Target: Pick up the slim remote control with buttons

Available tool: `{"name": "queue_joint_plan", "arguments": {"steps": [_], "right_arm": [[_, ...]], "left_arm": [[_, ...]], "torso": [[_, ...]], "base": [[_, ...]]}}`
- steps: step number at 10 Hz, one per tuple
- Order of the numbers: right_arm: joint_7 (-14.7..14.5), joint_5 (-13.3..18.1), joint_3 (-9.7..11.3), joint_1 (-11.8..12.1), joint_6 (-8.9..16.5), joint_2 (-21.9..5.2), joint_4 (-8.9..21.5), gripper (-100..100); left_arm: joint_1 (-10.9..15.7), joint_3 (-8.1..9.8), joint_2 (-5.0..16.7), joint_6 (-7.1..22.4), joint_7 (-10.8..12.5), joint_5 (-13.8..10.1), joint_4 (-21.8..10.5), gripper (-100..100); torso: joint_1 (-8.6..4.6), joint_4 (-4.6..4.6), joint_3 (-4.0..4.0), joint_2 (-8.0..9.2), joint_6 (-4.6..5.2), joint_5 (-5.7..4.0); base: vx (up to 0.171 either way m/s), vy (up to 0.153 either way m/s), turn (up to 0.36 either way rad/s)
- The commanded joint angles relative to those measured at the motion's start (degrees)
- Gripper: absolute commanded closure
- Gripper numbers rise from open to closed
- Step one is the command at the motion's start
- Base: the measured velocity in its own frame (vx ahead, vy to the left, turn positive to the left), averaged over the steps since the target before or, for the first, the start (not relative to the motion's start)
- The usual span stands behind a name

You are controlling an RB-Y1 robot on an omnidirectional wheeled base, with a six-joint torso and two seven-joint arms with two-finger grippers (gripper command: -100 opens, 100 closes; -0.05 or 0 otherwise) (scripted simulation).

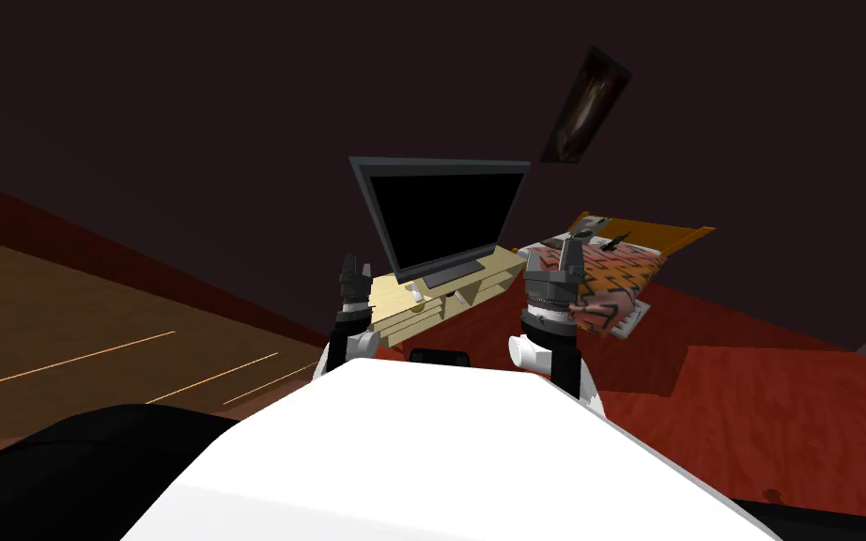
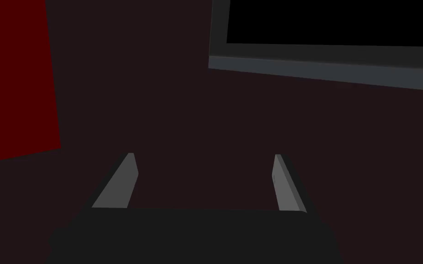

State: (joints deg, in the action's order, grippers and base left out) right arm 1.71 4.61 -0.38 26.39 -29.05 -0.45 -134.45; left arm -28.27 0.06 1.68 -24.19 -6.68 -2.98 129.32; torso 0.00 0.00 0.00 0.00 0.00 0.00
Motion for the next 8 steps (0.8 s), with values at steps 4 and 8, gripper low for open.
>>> {"name": "queue_joint_plan", "arguments": {"steps": [4, 8], "right_arm": [[0.0, 0.0, 0.0, 0.0, 0.0, 0.0, 0.0, 0], [0.0, 0.0, -0.01, 0.0, 0.0, 0.0, 0.0, 0]], "left_arm": [[-0.81, 1.56, 5.56, 5.59, -5.56, -4.25, -1.81, -100], [-1.51, 3.03, 9.63, 11.48, -11.22, -8.71, -4.12, -100]], "torso": [[0.16, -0.01, -0.01, -0.01, 0.0, 0.04], [0.14, 0.0, -0.01, -0.02, -0.01, 0.04]], "base": [[0.004, 0.028, -0.143], [0.006, 0.032, -0.161]]}}
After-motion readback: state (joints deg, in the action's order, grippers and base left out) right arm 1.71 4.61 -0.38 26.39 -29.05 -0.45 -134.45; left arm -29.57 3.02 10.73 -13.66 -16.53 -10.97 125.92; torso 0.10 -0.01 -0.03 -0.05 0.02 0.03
